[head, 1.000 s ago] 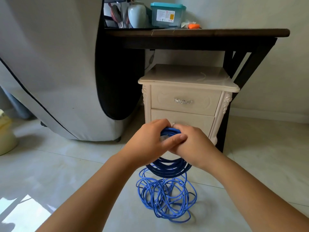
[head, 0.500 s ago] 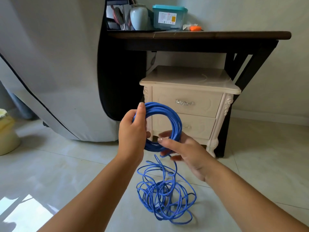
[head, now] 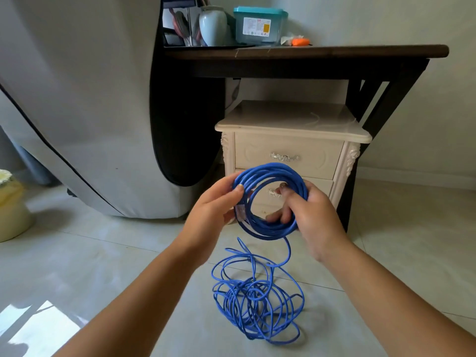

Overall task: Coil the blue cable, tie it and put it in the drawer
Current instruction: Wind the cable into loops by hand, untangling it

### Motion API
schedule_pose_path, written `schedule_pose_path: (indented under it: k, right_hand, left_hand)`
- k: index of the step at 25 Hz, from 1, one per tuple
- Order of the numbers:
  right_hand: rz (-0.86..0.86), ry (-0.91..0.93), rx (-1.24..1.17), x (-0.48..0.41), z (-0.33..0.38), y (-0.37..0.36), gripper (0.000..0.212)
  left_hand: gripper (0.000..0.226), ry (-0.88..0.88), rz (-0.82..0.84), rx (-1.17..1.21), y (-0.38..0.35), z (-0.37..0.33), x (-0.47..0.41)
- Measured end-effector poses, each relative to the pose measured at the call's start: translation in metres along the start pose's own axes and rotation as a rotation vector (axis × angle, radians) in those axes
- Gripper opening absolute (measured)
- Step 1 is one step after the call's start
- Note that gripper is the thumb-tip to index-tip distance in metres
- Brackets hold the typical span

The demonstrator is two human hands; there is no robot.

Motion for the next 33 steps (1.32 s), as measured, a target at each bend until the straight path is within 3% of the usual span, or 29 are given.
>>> schedule_pose_path:
  k: [4,7,10,12,14,16,19,21,25,29,33]
  right_hand:
    - [0.163,0.131,0.476,0.002,0.01,-0.008,0.015]
    - [0.293,0.243,0.651,0.01,0.014,-0.021,0.027]
    - [0.238,0.297,0.73,0.012,0.014,-0.02,0.032]
    - [0.19,0.289,0.699,0.013,0.016,-0.018,0.033]
    - [0.204,0.204,0.505,0.009,0.014,-0.014,0.039]
    - [0.312,0.057,0.297,0.007,0.007,-0.011,0.04]
    - [0.467,-0.083,0.286,0.011,-0.012,-0.014,0.034]
    - [0.434,-0.084,0.231,0.01,-0.017,-0.018,0.033]
    - [0.209,-0.051,-0.045,0.002,-0.009,-0.023,0.005]
    - [0.015,-0.085,-0.24,-0.004,-0.003,-0.009,0.02]
    - [-0.033,0.025,-0.005,-0.006,0.007,0.003,0.032]
  left_hand:
    - [0.065,-0.053,0.042,-0.338,0.005,-0.011,-0.005]
    - [0.083,-0.167,0.167,-0.731,-0.012,-0.015,-0.007]
    - [0.063,-0.109,0.138,-0.817,-0.01,-0.013,-0.011]
    - [0.047,-0.087,0.109,-0.828,-0.008,-0.012,-0.012]
    - [0.033,-0.121,0.056,-0.786,-0.008,-0.014,-0.012]
    - [0.034,-0.16,-0.029,-0.717,-0.004,-0.019,-0.009]
    - [0.034,-0.181,-0.195,-0.574,0.01,-0.025,-0.007]
    - [0.031,-0.168,-0.286,-0.447,0.017,-0.026,-0.006]
    - [0.034,-0.118,-0.425,-0.237,0.013,-0.02,-0.004]
    - [0.036,-0.072,-0.338,-0.308,-0.006,-0.008,-0.003]
    - [0.025,0.03,-0.16,-0.331,-0.007,0.001,0.0]
Point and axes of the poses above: each hand's wrist, its own x-axis away from the middle knuckle, its own y-axis out of the back of the hand, z = x × y, the point moved 6 cm from there along -x, towards the middle knuckle, and after that the axes turned 4 degrees about -x, right-handed, at the moved point
